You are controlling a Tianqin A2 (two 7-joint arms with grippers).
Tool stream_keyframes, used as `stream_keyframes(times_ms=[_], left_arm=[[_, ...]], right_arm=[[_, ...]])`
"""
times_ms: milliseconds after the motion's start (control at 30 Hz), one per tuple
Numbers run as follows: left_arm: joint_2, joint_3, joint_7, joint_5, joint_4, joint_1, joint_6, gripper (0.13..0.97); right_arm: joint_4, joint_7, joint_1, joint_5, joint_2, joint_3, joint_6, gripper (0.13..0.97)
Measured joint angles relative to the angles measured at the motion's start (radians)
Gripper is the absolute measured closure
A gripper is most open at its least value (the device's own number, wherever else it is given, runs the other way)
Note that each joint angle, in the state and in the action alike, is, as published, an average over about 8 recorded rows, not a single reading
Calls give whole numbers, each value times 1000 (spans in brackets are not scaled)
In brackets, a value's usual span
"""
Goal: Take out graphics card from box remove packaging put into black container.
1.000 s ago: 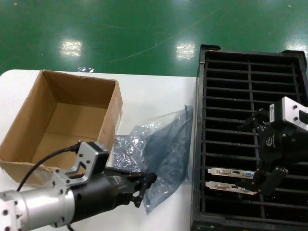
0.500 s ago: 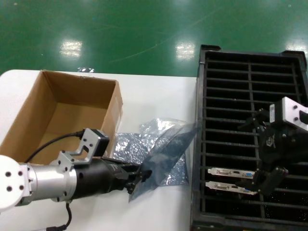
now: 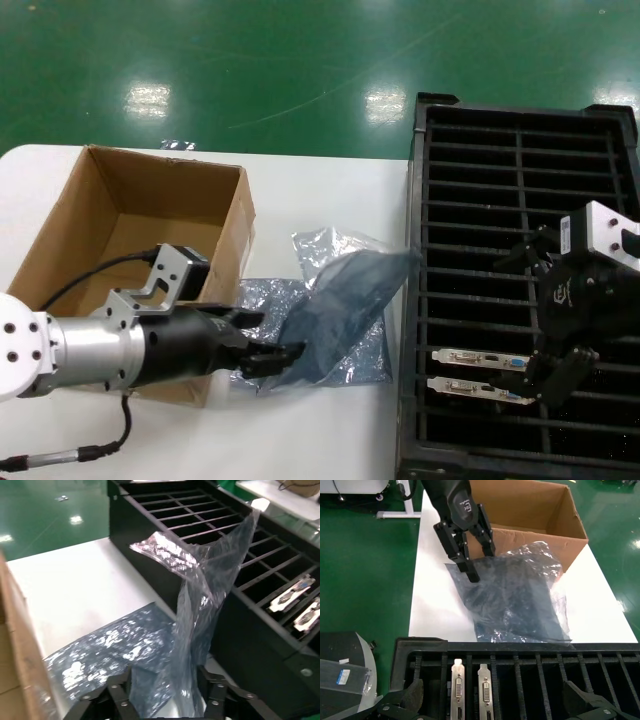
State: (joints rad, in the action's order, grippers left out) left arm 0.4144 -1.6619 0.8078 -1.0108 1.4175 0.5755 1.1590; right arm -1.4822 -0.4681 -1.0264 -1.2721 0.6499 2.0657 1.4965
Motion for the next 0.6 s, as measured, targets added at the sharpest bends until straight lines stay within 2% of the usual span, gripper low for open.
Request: stream_keyframes(times_ms=[33, 300, 367, 500, 600], left_arm=[[5, -1, 1, 1, -2, 1, -4, 730], [43, 5, 10, 9, 0, 2, -41, 524], [51, 8, 11, 6, 8, 1, -49, 500], [69, 13, 17, -5, 46, -4, -54, 402], [87, 20, 28, -18, 101, -11, -51, 329]], right_arm=[[0, 0, 0, 0, 0, 0, 0, 129], [0, 0, 0, 0, 0, 0, 0, 129], [0, 0, 0, 0, 0, 0, 0, 129], [0, 0, 0, 0, 0, 0, 0, 129], [0, 0, 0, 0, 0, 0, 0, 129]])
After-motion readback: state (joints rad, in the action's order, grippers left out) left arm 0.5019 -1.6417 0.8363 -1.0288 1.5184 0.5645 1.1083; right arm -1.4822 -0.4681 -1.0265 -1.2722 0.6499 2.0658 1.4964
